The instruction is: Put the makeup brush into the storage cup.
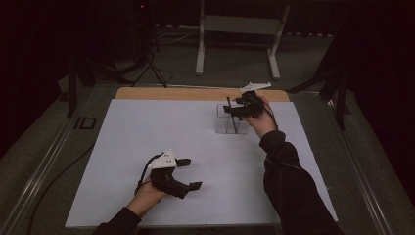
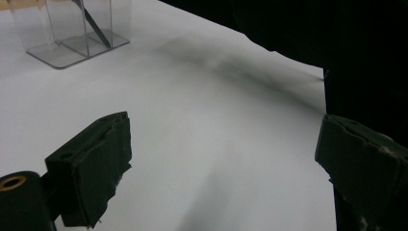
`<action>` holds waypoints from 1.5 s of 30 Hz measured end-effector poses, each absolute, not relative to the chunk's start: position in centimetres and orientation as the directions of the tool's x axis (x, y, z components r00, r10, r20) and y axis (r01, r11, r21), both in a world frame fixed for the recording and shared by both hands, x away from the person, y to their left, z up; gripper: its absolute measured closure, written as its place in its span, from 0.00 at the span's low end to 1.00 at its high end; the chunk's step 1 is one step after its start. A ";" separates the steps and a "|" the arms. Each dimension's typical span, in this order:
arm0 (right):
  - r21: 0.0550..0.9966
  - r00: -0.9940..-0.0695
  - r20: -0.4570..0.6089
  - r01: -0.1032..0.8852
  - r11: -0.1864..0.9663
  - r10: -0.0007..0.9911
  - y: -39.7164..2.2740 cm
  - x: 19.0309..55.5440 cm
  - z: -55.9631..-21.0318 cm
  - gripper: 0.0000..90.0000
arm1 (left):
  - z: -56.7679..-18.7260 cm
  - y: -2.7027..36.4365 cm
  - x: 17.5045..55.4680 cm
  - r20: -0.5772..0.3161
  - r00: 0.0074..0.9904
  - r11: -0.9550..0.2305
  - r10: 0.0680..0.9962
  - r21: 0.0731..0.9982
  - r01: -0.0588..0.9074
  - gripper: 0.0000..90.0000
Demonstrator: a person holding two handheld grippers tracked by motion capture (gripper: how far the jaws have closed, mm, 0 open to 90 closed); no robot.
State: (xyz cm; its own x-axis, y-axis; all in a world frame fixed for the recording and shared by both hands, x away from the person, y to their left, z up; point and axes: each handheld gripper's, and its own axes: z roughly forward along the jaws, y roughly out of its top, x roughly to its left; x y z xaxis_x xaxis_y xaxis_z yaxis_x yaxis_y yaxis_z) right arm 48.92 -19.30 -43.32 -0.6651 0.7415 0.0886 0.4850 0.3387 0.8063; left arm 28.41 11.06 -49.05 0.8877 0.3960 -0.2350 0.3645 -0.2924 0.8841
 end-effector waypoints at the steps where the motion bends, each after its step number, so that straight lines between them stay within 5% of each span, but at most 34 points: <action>1: 0.803 -0.661 0.089 0.490 0.339 0.745 -19.2 48.9 -43.2 0.21 | -49.1 11.1 28.4 -0.235 0.887 -0.294 0.396 0.883 0.366 0.08; 6: 0.793 -0.641 0.102 0.514 0.328 0.760 -19.0 48.5 -42.7 0.11 | -49.0 11.0 28.4 -0.233 0.887 -0.294 0.399 0.883 0.365 0.08; 24: 0.784 -0.596 0.137 0.553 0.281 0.791 -20.8 46.4 -41.6 0.11 | -48.8 11.1 28.4 -0.234 0.885 -0.298 0.403 0.881 0.368 0.08; 45: 0.809 -0.687 0.188 0.514 0.286 0.702 -23.6 39.7 -42.2 0.14 | -46.6 12.7 28.7 -0.201 0.900 -0.341 0.386 0.876 0.342 0.08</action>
